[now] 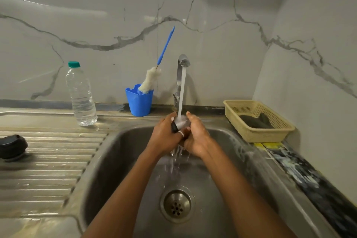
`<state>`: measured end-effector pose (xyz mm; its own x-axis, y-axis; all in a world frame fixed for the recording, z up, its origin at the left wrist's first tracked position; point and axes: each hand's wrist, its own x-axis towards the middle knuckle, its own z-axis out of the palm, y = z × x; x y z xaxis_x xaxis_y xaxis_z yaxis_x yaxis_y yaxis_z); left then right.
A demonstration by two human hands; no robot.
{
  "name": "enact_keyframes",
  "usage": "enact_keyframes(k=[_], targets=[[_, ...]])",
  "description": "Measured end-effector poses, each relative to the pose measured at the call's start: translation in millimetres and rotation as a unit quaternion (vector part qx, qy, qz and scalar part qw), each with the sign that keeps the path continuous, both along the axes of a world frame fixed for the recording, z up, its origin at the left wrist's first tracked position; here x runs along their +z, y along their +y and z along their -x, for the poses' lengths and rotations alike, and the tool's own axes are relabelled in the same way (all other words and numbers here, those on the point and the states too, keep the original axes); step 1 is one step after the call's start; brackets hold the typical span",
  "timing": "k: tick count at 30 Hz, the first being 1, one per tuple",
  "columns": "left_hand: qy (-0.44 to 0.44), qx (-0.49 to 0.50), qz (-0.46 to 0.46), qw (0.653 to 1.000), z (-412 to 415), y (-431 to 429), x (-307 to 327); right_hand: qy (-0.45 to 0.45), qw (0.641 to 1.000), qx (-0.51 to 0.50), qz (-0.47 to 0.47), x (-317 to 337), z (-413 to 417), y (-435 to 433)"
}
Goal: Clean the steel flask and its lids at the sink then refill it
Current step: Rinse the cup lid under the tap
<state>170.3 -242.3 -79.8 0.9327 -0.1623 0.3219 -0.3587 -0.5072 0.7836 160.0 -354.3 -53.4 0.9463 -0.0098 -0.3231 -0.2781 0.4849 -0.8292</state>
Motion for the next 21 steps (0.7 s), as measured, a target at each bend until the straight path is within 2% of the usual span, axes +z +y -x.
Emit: enact_keyframes(k=[3,6,8,10,12,16,19,21], targets=[[0.031,0.023,0.030,0.999,2.7,-2.4,3.0,-0.038,0.999,0.011,0.022,-2.4,0.6,-3.9],[0.078,0.044,0.040,0.995,4.0,-5.4,4.3,-0.077,0.980,0.007,0.182,-6.0,0.8,-0.6],[0.120,0.059,0.064,0.989,2.9,-6.1,3.5,-0.100,0.950,-0.009,0.295,-9.6,2.2,0.3],[0.158,0.074,0.100,0.980,1.0,-5.6,4.7,-0.121,0.924,-0.016,0.362,-12.1,4.0,-0.1],[0.199,0.064,0.137,0.968,-2.1,-4.6,4.9,-0.145,0.911,-0.026,0.385,-12.9,2.4,0.3],[0.277,0.022,0.238,0.930,0.2,-3.9,7.2,-0.174,0.912,-0.013,0.371,-10.2,2.2,1.8],[0.302,0.025,0.273,0.913,1.0,-4.5,11.2,-0.200,0.877,0.010,0.437,-12.8,-3.4,0.6],[0.314,0.035,0.270,0.910,-3.4,-3.2,11.8,-0.218,0.870,0.001,0.443,-14.2,-7.6,-2.1]])
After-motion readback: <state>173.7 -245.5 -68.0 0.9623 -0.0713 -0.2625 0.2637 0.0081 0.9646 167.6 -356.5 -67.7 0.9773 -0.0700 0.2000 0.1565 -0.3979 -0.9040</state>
